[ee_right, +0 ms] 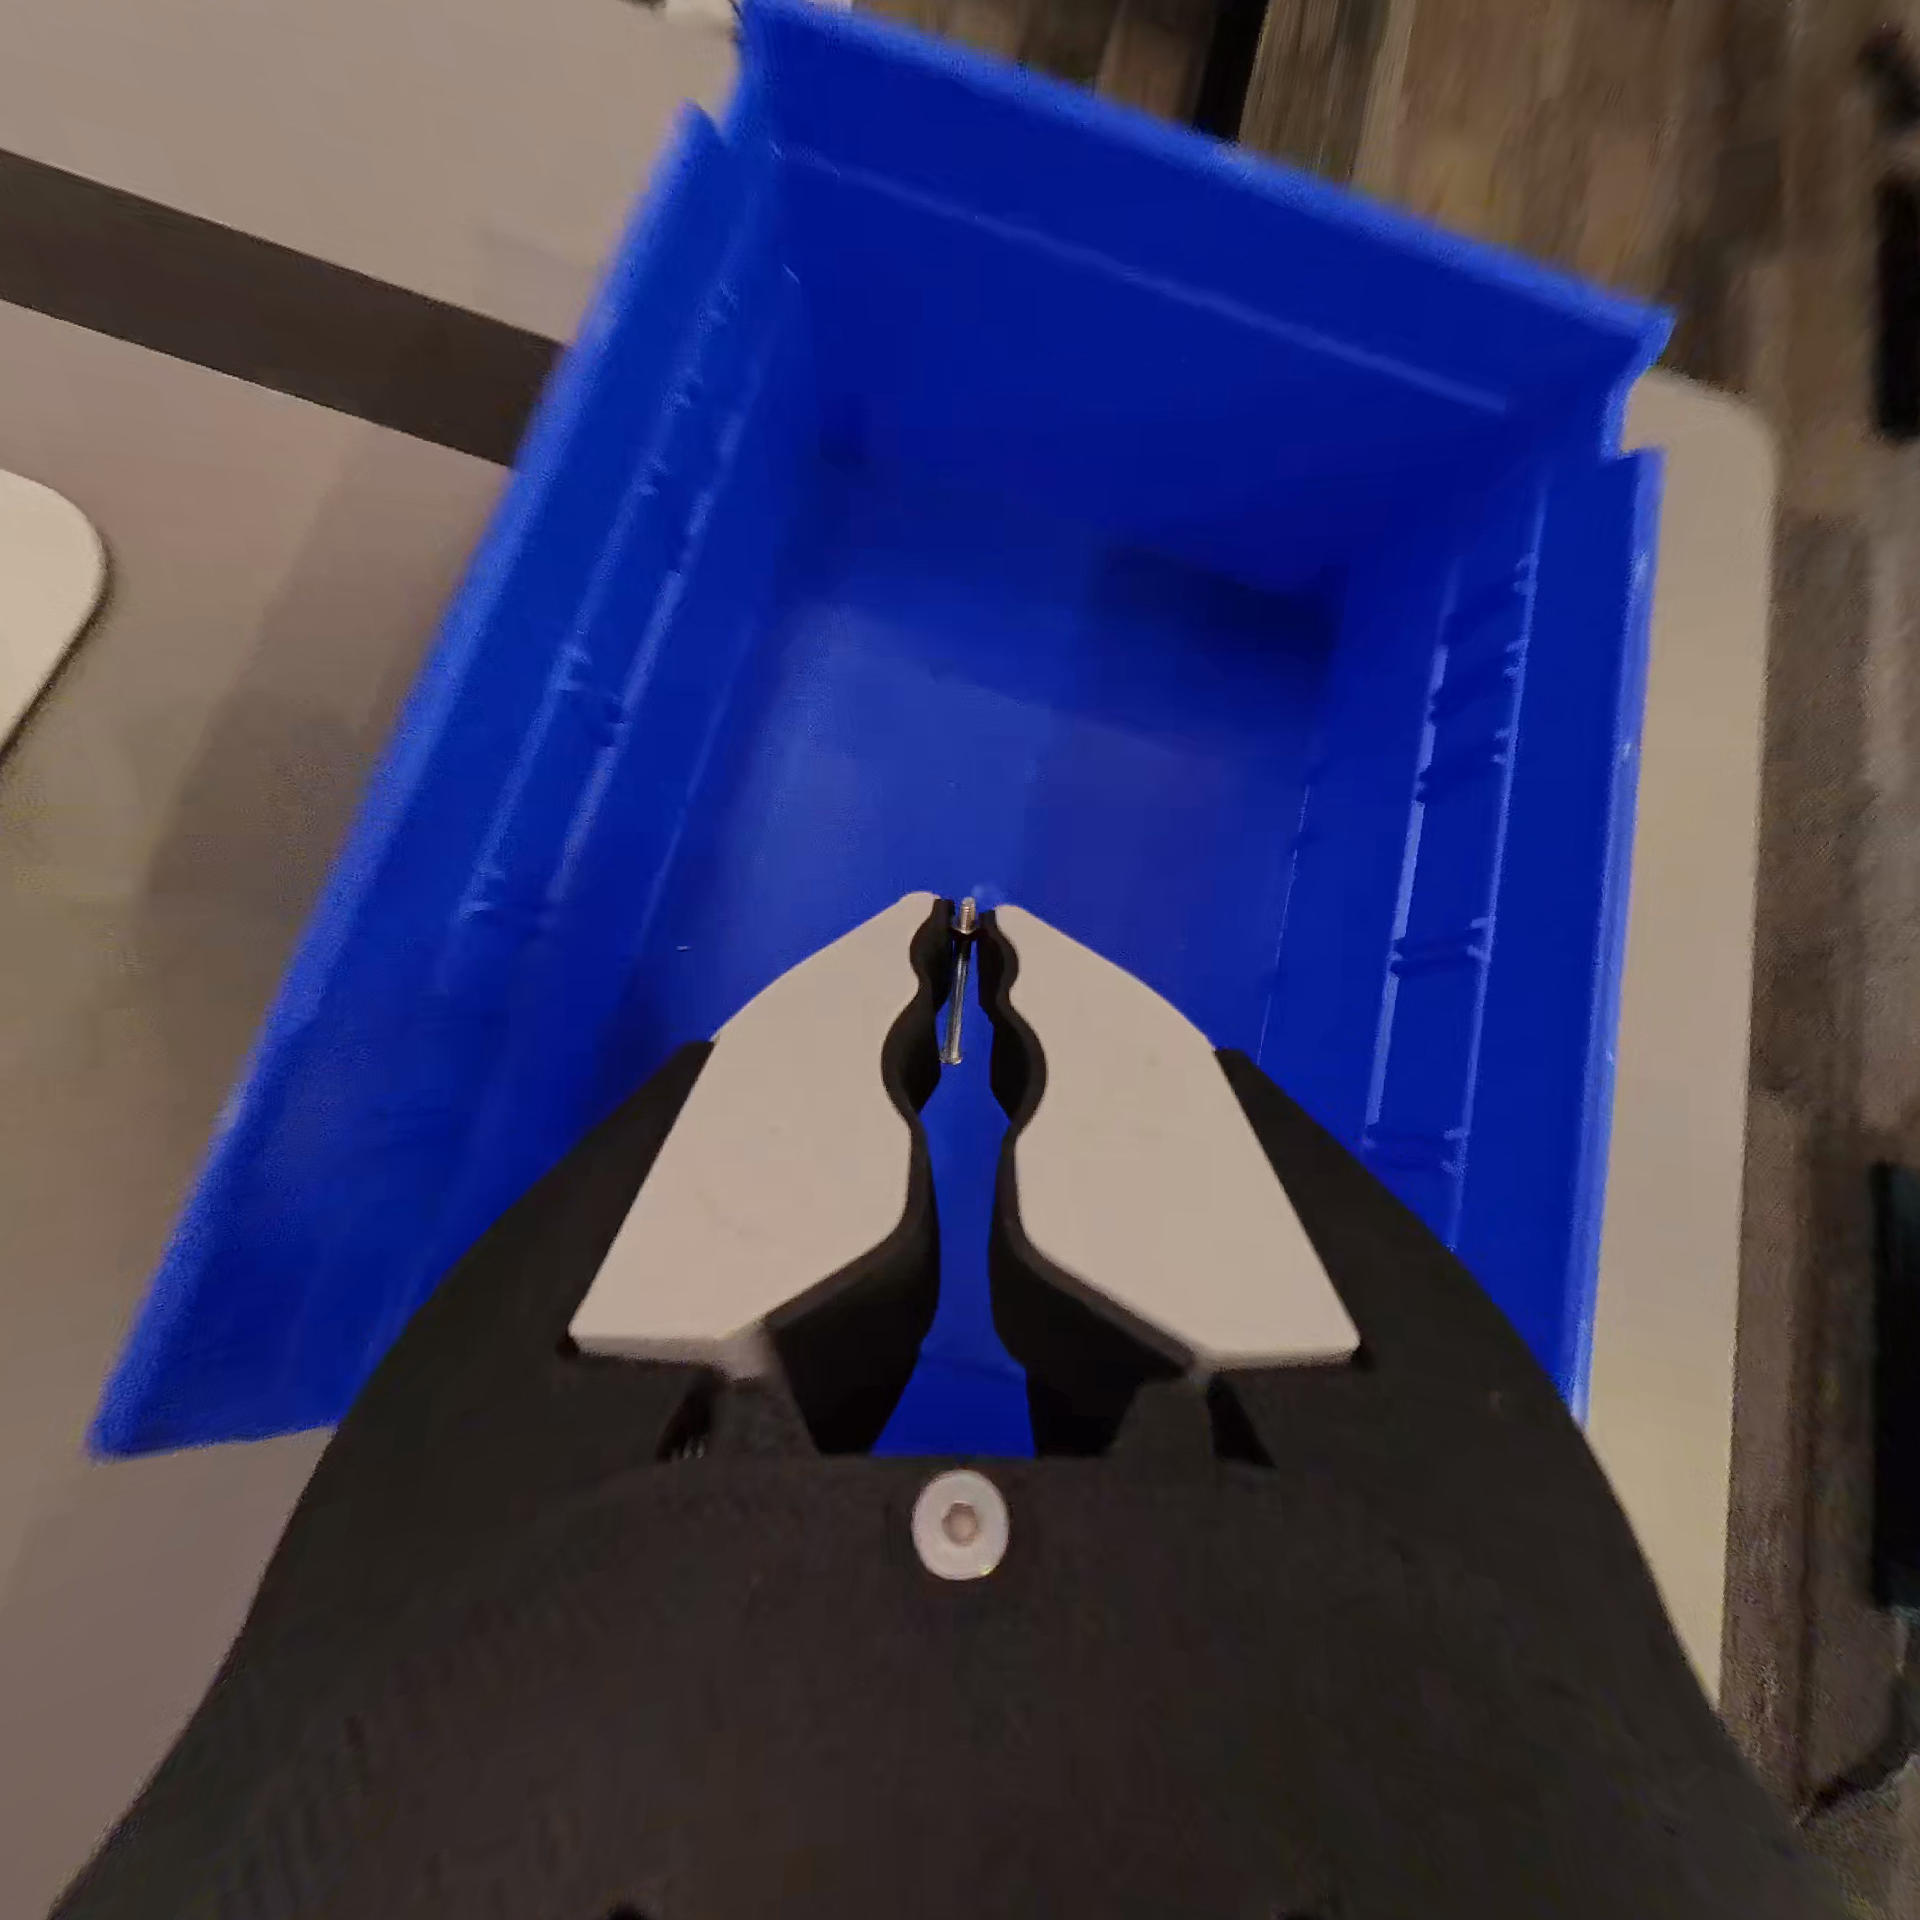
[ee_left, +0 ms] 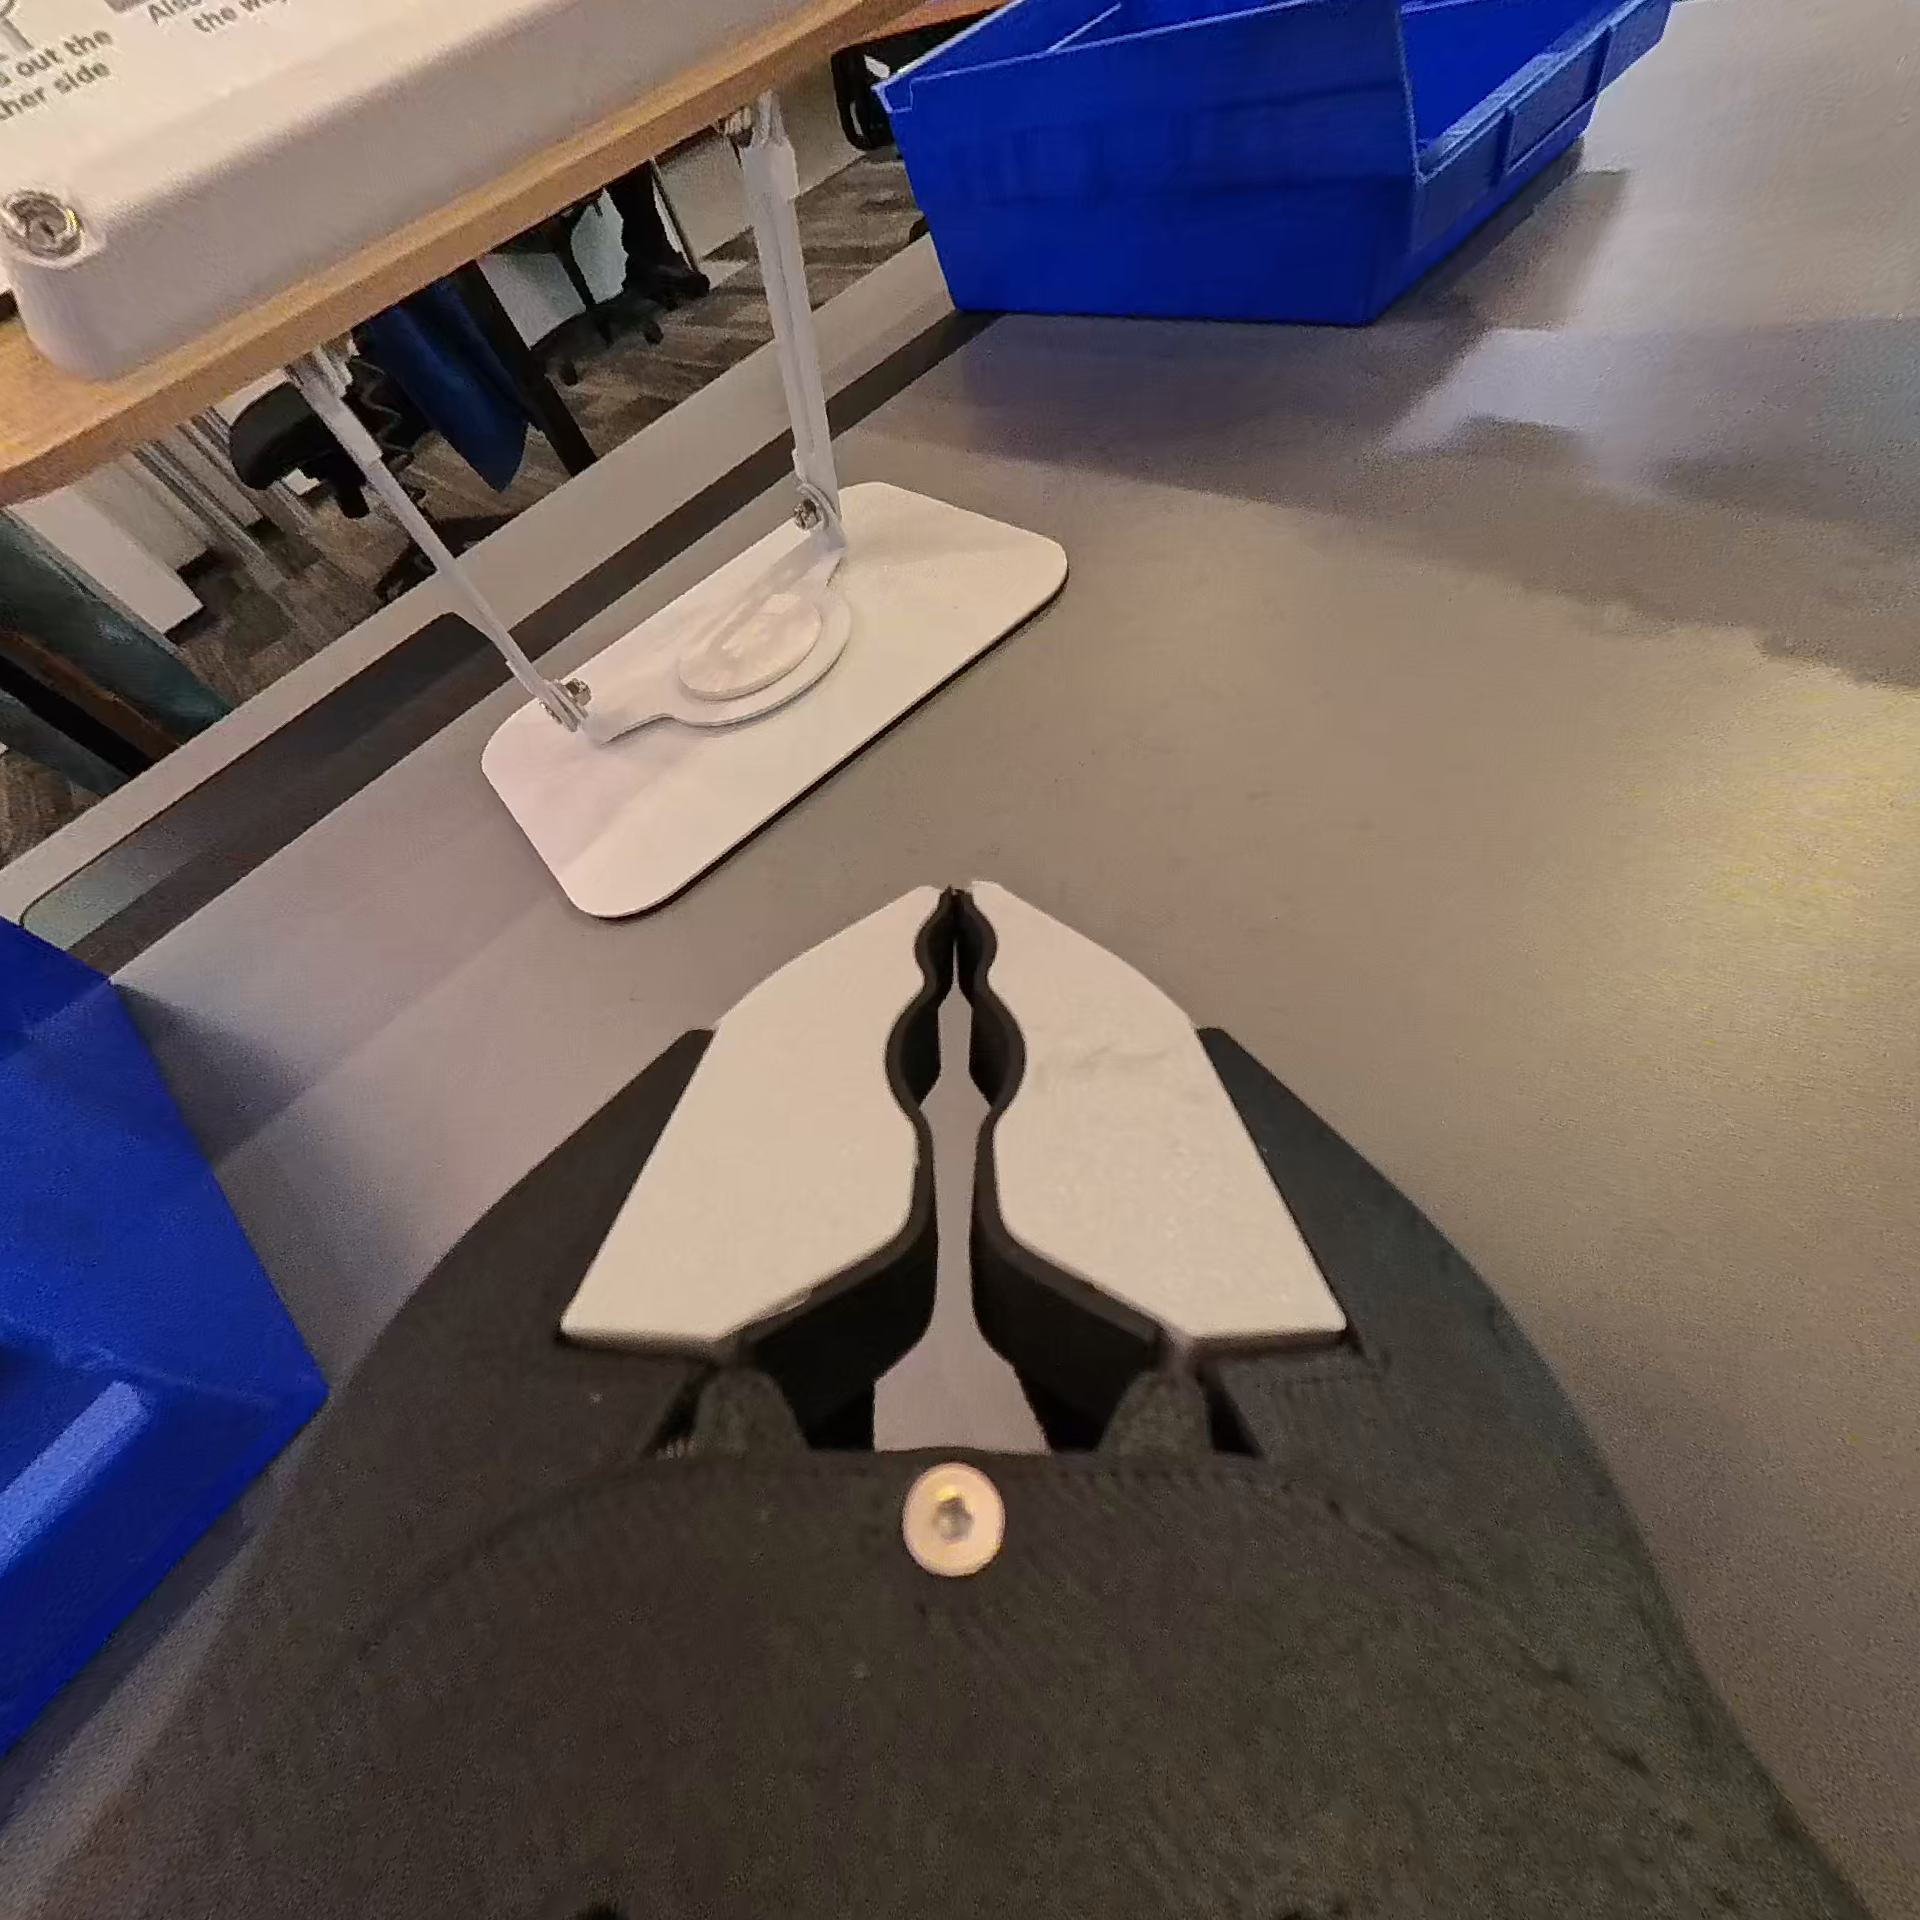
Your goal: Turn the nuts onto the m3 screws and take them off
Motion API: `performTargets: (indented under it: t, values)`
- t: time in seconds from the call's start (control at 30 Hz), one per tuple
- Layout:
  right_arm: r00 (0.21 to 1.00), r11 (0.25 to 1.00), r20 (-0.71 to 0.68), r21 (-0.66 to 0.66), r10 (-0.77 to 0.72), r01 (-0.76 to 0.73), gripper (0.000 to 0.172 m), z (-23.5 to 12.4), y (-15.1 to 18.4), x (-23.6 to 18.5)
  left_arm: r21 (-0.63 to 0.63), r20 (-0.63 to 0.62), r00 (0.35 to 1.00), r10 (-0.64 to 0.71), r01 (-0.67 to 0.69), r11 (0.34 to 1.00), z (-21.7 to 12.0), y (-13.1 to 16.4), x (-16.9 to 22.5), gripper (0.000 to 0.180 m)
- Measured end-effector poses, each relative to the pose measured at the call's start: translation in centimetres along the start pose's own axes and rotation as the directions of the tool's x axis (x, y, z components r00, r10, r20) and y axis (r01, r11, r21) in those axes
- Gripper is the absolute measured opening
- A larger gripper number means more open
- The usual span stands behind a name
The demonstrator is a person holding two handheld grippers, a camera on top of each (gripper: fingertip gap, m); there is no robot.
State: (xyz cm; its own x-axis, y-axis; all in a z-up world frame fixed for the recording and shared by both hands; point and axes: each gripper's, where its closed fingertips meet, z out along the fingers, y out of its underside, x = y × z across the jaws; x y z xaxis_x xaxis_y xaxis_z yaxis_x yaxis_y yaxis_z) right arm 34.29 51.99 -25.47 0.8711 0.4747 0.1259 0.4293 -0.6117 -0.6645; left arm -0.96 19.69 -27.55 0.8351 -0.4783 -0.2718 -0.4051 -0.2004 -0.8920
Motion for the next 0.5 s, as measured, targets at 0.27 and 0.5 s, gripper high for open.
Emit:
performTargets:
  t: [0.27,0.5]
  values:
    - [0.992,0.948,-0.001,-0.295,0.126,-0.121,0.006,5.8,4.5,2.9,-0.016,0.005,1.000,-0.031,0.031,0.999,0.0,0.5,-0.5,0.000]
    - [0.990,0.927,-0.029,-0.348,0.141,-0.142,0.013,7.1,5.3,3.6,-0.159,0.204,0.970,-0.131,0.165,0.973,0.3,3.2,-4.7,0.000]
